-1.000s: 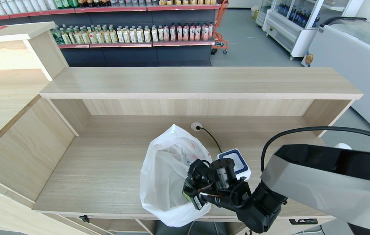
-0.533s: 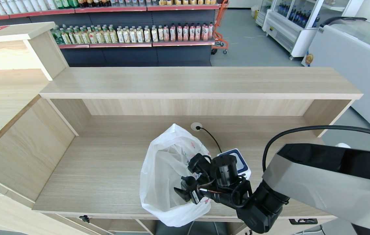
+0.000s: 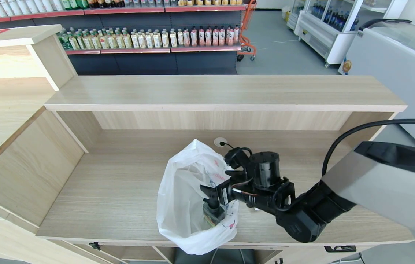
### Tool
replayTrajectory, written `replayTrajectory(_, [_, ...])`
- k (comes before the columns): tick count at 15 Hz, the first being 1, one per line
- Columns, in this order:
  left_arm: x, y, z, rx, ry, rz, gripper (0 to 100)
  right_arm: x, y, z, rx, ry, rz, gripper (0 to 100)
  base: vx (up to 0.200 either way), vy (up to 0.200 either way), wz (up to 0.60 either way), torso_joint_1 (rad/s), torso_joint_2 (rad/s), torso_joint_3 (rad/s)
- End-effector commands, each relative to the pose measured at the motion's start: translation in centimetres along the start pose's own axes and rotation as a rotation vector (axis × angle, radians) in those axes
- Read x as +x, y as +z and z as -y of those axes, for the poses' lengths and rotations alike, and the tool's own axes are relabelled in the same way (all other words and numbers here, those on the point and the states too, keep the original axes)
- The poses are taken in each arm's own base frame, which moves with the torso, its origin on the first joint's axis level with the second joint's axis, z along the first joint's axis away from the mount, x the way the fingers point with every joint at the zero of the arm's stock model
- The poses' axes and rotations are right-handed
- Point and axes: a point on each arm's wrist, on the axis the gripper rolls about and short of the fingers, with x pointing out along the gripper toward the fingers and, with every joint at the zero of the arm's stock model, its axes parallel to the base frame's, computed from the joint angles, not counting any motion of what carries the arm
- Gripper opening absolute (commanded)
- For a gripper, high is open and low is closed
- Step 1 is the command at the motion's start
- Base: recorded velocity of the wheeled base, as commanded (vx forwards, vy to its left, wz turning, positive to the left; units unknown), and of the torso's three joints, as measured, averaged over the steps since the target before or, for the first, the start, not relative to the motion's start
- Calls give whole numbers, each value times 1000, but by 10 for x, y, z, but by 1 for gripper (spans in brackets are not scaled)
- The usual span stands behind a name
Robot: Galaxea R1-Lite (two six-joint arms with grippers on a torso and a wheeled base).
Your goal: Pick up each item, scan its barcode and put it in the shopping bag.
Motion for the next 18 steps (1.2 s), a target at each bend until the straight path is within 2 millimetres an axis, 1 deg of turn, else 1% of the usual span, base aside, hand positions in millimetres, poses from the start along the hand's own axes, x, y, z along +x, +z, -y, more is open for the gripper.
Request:
replayTrajectory(1, [0, 0, 0, 0, 0, 0, 100, -21, 43, 24, 47, -61, 101, 100, 0, 0, 0, 0, 0, 0])
replayTrajectory(2, [0, 0, 0, 0, 0, 0, 100, -32, 58, 41, 61, -105, 128, 100, 0, 0, 0, 0, 0, 0])
replayTrajectory(3, [0, 0, 0, 0, 0, 0, 100, -46, 75, 56, 96, -142, 156, 100, 0, 0, 0, 0, 0, 0])
replayTrajectory(4, [0, 0, 0, 0, 0, 0, 100, -66, 93, 61, 133, -166, 184, 100, 0, 0, 0, 0, 0, 0])
replayTrajectory(5, [0, 0, 0, 0, 0, 0, 100, -87, 107, 64, 146, -186, 199, 100, 0, 0, 0, 0, 0, 0])
replayTrajectory(6, [0, 0, 0, 0, 0, 0, 100, -130, 119, 68, 152, -232, 197, 100, 0, 0, 0, 0, 0, 0])
replayTrajectory(7, [0, 0, 0, 0, 0, 0, 100, -147, 122, 67, 148, -248, 196, 100, 0, 0, 0, 0, 0, 0])
replayTrajectory(8, [0, 0, 0, 0, 0, 0, 100, -186, 116, 72, 130, -314, 168, 100, 0, 0, 0, 0, 0, 0])
replayTrajectory(10, [0, 0, 0, 0, 0, 0, 100, -219, 97, 80, 93, -403, 132, 100, 0, 0, 0, 0, 0, 0])
replayTrajectory(11, [0, 0, 0, 0, 0, 0, 100, -239, 84, 81, 93, -449, 112, 100, 0, 0, 0, 0, 0, 0])
replayTrajectory(12, [0, 0, 0, 0, 0, 0, 100, -252, 75, 79, 100, -474, 106, 100, 0, 0, 0, 0, 0, 0])
replayTrajectory(13, [0, 0, 0, 0, 0, 0, 100, -260, 69, 78, 106, -490, 101, 100, 0, 0, 0, 0, 0, 0])
replayTrajectory(14, [0, 0, 0, 0, 0, 0, 100, -274, 59, 72, 113, -508, 97, 100, 0, 0, 0, 0, 0, 0])
replayTrajectory(15, [0, 0, 0, 0, 0, 0, 100, -281, 52, 68, 116, -515, 94, 100, 0, 0, 0, 0, 0, 0])
replayTrajectory(18, [0, 0, 0, -2, 0, 0, 100, -294, 38, 60, 123, -525, 82, 100, 0, 0, 0, 0, 0, 0])
